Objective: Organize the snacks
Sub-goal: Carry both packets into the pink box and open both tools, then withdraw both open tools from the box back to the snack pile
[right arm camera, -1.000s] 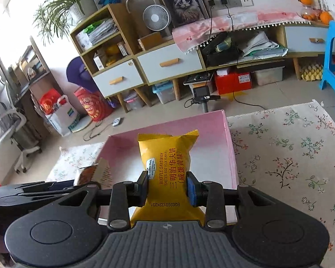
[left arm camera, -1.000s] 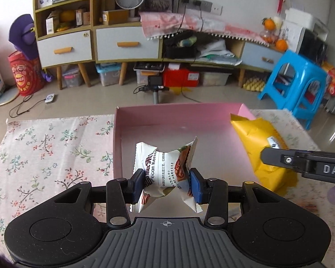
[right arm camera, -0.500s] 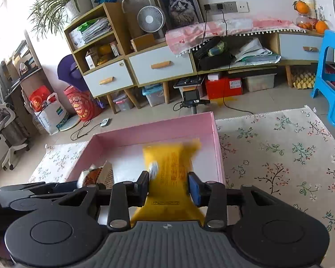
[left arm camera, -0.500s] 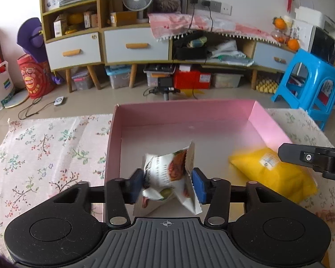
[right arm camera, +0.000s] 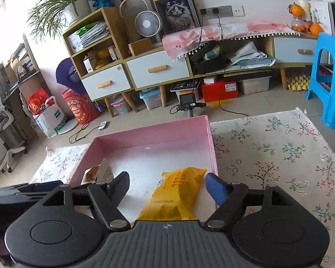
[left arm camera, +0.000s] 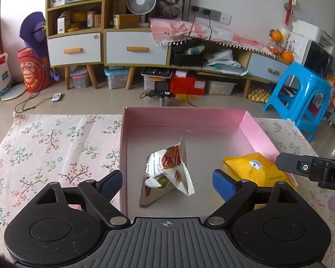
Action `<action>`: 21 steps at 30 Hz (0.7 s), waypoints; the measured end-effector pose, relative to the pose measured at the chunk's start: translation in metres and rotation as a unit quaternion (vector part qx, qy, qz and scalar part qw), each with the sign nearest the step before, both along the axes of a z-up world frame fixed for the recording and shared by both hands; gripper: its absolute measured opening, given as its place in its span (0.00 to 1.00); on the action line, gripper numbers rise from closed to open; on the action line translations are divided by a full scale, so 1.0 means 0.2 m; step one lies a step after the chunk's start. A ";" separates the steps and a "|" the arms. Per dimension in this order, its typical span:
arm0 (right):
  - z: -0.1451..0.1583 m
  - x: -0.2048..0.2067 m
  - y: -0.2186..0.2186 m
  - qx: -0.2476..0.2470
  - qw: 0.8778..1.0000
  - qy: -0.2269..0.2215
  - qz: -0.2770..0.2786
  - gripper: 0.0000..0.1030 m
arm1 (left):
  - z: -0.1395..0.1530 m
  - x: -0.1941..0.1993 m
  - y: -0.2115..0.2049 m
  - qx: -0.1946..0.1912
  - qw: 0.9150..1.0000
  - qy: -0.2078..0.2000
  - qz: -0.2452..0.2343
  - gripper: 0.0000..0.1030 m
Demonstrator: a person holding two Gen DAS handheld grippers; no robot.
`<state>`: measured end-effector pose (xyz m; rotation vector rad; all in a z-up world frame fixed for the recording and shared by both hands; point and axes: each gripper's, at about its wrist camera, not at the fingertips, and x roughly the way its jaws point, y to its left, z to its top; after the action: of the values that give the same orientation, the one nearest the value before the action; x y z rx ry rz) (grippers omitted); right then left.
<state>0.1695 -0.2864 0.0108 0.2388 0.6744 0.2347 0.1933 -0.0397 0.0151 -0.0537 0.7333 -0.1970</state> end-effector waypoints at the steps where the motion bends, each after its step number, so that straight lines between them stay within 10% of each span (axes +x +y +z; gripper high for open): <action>1: 0.01 -0.01 0.00 -0.001 1.000 -0.001 0.000 0.71 | 0.01 -0.01 0.01 -0.003 1.000 -0.002 -0.002 0.89; 21: 0.24 -0.31 0.08 0.008 0.999 -0.031 0.028 0.84 | 0.10 -0.36 0.21 0.029 0.999 -0.014 -0.041 0.95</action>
<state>0.1079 -0.2703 0.0595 0.2265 0.6182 0.2998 0.1210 0.0029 0.0351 0.0339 0.7127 -0.2541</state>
